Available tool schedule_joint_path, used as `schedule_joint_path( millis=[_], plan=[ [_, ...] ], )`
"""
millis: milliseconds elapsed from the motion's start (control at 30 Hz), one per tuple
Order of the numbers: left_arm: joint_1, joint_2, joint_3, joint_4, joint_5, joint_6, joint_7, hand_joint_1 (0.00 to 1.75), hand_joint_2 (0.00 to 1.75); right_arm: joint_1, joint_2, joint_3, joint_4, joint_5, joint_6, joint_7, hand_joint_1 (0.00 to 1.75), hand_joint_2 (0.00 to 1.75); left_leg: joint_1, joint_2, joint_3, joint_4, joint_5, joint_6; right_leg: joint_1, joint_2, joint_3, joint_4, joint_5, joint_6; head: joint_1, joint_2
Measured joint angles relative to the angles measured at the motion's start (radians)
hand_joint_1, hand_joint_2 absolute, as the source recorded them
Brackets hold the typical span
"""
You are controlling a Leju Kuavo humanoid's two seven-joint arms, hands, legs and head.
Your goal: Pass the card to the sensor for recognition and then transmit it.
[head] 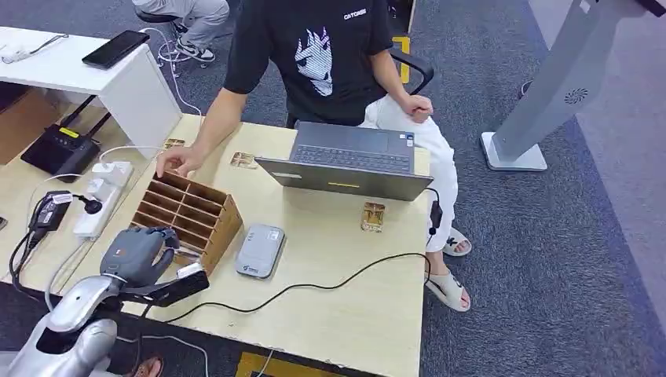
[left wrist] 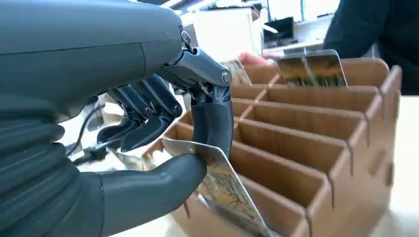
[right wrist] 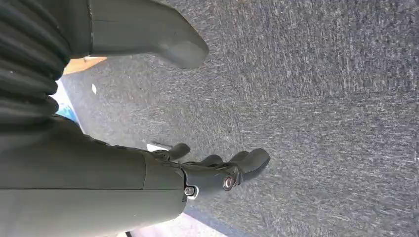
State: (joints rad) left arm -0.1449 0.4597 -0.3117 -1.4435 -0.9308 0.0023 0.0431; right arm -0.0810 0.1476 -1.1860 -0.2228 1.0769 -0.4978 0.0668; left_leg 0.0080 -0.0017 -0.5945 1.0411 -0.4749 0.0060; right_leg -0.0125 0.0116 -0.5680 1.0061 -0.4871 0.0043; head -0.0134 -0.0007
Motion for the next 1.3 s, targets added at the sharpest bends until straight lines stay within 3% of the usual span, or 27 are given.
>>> schedule_joint_path(
  millis=[267, 600, 867, 1200, 1233, 1300],
  plan=[
    [-0.054, -0.004, 0.001, -0.015, 0.008, 0.042, 0.006, 1.75, 1.75, 0.0, 0.0, 0.0, 0.0, 0.0, 0.0, -0.008, 0.0, 1.75, 0.0, -0.001, 0.0, 0.0, 0.0, 0.0, 0.0, -0.001, 0.0, 0.0, 0.0, 0.0, 0.0, 0.0],
    [-0.293, -0.006, 0.026, -0.066, 0.033, 0.013, 0.019, 1.75, 1.75, -0.002, 0.0, 0.0, 0.0, 0.005, 0.0, -0.015, 0.0, 1.75, 0.0, -0.002, 0.0, 0.001, 0.002, 0.0, 0.0, -0.001, 0.001, 0.0, 0.002, 0.0, 0.0, 0.0],
    [-0.381, -0.014, 0.029, -0.068, 0.051, 0.007, 0.028, 1.75, 1.75, -0.002, 0.0, 0.0, 0.0, 0.007, 0.002, -0.015, 0.0, 1.75, 0.001, -0.002, -0.001, 0.001, 0.003, 0.0, 0.0, -0.001, 0.0, 0.0, 0.003, 0.0, 0.0, 0.0],
    [-0.594, -0.037, 0.029, -0.008, 0.062, 0.008, 0.08, 1.75, 1.75, -0.004, 0.0, 0.004, 0.0, 0.023, 0.01, -0.014, 0.0, 1.75, 0.0, -0.002, -0.001, 0.001, 0.004, -0.001, 0.0, -0.001, 0.0, 0.0, 0.004, -0.001, 0.0, 0.0],
    [-0.598, -0.042, 0.029, 0.0, 0.061, 0.016, 0.08, 0.0, 1.75, -0.004, 0.0, 0.005, 0.0, 0.023, 0.011, -0.012, 0.0, 1.75, 0.0, -0.002, -0.001, 0.001, 0.004, -0.001, 0.0, -0.001, 0.0, 0.0, 0.004, -0.001, 0.0, 0.0],
    [-0.597, -0.051, 0.029, 0.013, 0.056, 0.036, 0.077, 0.0, 1.75, -0.004, 0.0, 0.007, 0.0, 0.024, 0.012, -0.011, 0.0, 1.75, 0.0, -0.002, -0.001, 0.001, 0.004, -0.001, 0.0, -0.001, 0.0, 0.0, 0.004, -0.001, 0.0, 0.0]
  ],
)
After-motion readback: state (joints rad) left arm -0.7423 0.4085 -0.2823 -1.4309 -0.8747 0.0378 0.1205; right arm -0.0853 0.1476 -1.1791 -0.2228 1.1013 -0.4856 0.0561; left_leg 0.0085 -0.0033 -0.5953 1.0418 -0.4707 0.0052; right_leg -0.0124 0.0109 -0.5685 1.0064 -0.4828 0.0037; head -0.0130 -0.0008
